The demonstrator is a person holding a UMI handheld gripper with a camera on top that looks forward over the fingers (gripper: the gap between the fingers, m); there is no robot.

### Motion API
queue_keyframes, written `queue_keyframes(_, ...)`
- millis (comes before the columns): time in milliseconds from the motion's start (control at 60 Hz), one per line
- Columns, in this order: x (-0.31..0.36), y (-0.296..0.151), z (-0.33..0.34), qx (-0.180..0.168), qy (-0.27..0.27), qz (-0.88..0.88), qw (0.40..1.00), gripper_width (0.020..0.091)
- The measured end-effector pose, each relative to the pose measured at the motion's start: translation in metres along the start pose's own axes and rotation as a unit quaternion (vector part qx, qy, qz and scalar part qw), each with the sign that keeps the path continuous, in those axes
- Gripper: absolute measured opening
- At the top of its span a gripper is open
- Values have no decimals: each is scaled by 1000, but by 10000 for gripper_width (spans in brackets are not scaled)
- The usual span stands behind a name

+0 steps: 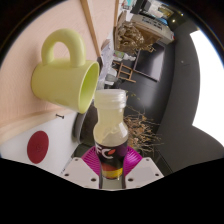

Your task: Pour water

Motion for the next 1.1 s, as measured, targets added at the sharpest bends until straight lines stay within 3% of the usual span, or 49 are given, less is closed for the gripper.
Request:
queue_keyframes(133, 5, 0, -3, 7, -13, -27, 1000, 250)
queue_keyframes(283, -9, 16, -2, 78, -58, -207, 973, 250)
queue_keyframes(350, -15, 24, 2, 120, -76, -315, 938, 251)
queue_keyframes(517, -12, 31, 11, 168, -156, -567, 791, 250)
queue_keyframes(717, 30, 25, 20, 179, -220, -704, 651, 252)
queue_keyframes(950, 78, 22, 28, 186, -237, -730, 614, 254)
queue_keyframes(1100, 90, 26, 37, 185, -219, -748, 598, 318)
Point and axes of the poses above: the point between the fingertips, and its own axes, seen from behind it with the camera up: x to the left, y down, z backward, against the way the camera looks, the point moved 10 cm from there along z, backward, against the way the camera looks, and after that the axes turned 9 degrees about y, right-handed, at the moved point
